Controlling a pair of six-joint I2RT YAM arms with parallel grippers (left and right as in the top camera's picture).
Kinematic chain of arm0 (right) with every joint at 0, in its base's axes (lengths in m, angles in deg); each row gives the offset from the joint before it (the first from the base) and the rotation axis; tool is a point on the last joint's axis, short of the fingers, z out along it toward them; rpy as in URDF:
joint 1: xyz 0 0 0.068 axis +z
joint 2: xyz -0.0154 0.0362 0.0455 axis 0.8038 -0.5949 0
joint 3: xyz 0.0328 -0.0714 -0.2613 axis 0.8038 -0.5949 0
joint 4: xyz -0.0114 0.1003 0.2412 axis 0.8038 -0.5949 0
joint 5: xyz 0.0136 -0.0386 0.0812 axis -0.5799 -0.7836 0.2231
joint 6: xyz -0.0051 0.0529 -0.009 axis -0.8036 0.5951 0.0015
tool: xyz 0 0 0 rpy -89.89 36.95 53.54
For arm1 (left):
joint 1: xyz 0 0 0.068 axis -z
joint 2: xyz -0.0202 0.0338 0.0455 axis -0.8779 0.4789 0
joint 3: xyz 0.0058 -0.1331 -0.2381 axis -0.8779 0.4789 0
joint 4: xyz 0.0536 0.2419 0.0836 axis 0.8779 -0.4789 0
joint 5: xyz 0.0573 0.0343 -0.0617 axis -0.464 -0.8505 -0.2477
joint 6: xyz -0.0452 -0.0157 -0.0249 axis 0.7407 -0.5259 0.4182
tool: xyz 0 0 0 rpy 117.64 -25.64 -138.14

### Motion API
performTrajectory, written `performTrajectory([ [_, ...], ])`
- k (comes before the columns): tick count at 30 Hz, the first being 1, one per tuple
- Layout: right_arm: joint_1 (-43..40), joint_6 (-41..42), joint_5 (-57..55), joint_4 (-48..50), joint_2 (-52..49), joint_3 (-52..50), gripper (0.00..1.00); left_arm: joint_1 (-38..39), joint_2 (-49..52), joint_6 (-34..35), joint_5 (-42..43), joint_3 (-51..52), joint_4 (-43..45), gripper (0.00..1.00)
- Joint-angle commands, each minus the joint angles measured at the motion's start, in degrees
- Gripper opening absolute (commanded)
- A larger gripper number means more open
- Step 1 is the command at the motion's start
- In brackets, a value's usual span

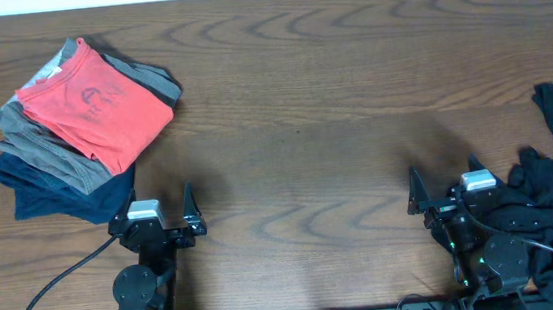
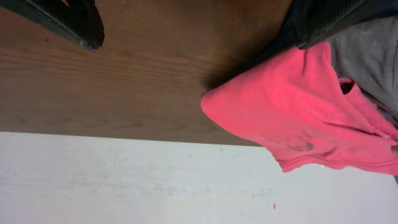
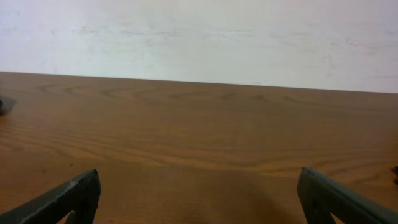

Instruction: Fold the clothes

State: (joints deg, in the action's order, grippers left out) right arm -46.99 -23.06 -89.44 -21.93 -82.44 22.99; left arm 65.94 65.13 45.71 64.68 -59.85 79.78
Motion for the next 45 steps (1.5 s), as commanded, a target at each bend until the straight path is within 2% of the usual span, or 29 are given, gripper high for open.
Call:
performTrajectory([
  [1, -0.7, -0.6, -0.1, -0.2, 0.0, -0.1, 0.99, 0.1, -0.5, -0.8, -0.5, 0.8, -2.6, 0.98],
  [31, -0.7, 0.9, -0.2, -0.2, -0.5, -0.1, 0.99, 0.1, -0.5, -0.3, -0.1, 0.8, -2.5, 0.98],
  [45, -0.7, 0.9, -0.5, -3.4, -8.9, 3.1, 0.99, 0.1, -0.5, -0.3, 0.4, 0.8, -2.5, 0.98],
])
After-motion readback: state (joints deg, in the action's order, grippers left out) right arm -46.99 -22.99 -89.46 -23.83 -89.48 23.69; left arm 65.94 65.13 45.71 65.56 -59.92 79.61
